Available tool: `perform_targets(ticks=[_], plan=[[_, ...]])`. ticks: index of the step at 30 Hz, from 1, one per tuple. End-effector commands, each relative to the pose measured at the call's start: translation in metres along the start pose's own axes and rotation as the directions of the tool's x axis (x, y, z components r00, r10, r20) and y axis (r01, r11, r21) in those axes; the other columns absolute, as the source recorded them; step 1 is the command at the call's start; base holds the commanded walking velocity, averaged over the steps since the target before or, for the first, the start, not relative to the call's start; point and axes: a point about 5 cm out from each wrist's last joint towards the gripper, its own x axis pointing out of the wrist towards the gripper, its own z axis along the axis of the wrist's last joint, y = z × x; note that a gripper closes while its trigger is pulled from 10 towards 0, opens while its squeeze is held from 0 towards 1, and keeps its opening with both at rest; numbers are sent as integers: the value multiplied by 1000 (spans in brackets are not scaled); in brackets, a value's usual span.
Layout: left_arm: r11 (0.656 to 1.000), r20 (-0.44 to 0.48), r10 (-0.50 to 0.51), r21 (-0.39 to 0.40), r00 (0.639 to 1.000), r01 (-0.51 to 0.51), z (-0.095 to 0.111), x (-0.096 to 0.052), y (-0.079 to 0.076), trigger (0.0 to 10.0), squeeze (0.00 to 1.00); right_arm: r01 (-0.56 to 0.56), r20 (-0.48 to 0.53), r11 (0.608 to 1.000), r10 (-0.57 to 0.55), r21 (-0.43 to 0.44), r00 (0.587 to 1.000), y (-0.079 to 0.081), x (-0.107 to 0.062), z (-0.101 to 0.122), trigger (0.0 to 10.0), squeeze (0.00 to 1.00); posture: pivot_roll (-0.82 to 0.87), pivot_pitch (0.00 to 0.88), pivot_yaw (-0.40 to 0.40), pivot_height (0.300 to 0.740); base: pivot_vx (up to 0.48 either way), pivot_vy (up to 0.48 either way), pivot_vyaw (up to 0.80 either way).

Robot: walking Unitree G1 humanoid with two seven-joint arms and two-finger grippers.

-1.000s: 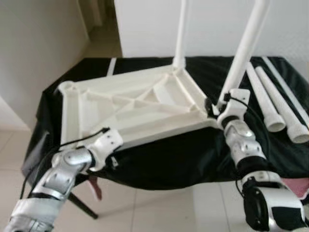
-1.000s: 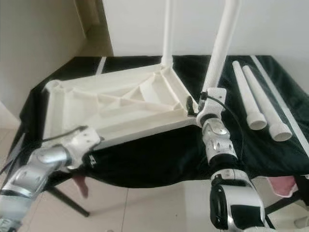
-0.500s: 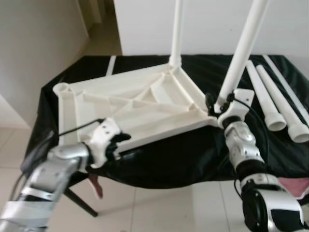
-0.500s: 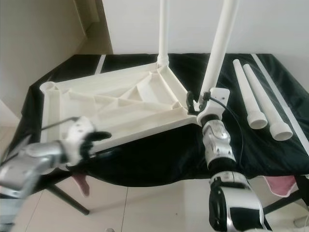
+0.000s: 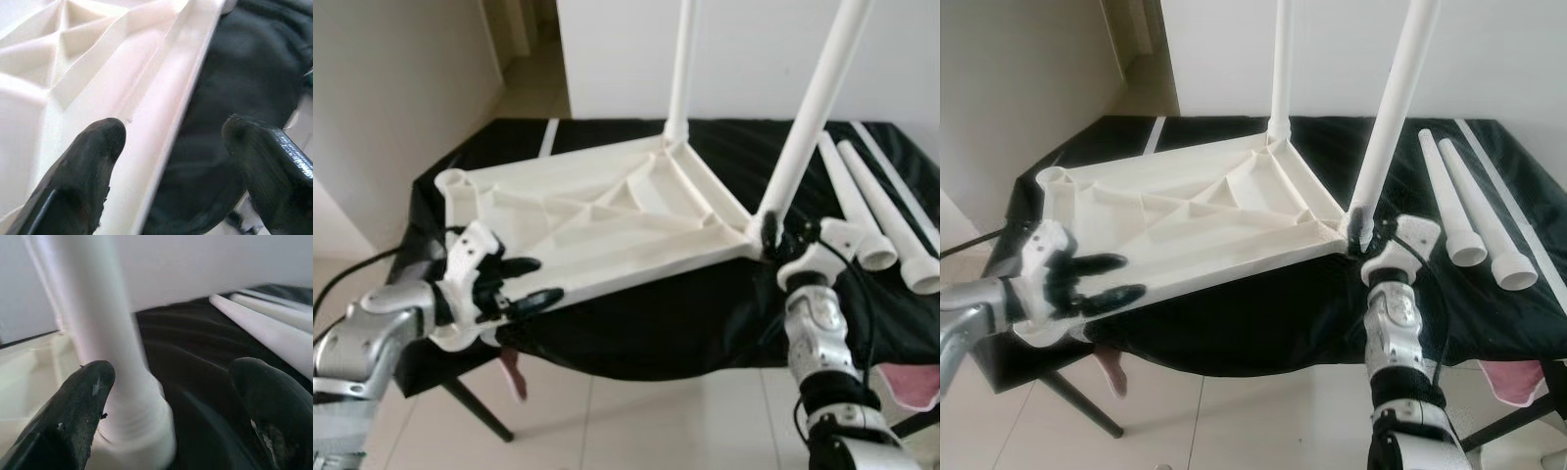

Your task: Building children table

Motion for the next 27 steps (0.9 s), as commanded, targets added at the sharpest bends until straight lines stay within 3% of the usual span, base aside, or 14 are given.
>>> perform_targets(ticks=[1,6,8,10,16,19,20,22,27], plan=[[1000,-23,8,23,1000,-8,1,-5,8,10000,0,-9,-26,1000,9,5,1000,5,-5,-6,10000,0,17,16,3,740,0,0,0],[987,-40,156,50,987,-153,1,-3,28,10000,0,-15,-60,1000,16,11,998,10,-15,-14,10000,0,15,20,3,740,0,0,0],[957,-86,283,89,955,-276,-3,2,42,10000,0,-18,-82,1000,19,14,996,14,-19,-17,10000,0,14,30,0,740,0,0,0],[936,-106,347,108,932,-336,-5,4,51,10000,0,-24,-94,1000,25,15,995,17,-21,-19,10000,0,13,33,1,740,0,0,0],[924,-113,378,117,919,-365,-6,6,56,10000,0,-31,-98,999,33,16,995,18,-22,-18,10000,0,9,35,6,740,0,0,0],[821,-153,566,194,810,-537,-6,12,76,10000,0,-68,-112,997,71,33,991,25,-21,-17,10000,0,-2,51,13,740,0,0,0],[821,-153,566,194,810,-537,-6,12,76,10000,0,-68,-112,997,71,33,991,25,-21,-17,10000,0,-2,51,13,740,0,0,0],[776,-174,623,258,763,-575,-7,15,80,10000,0,-79,-123,996,83,34,989,29,-21,-17,10000,0,-5,53,17,740,0,0,0],[729,-224,673,365,705,-579,-12,20,84,10000,0,-98,-157,995,102,36,982,37,-22,-18,10000,0,-14,62,24,740,0,0,0]])
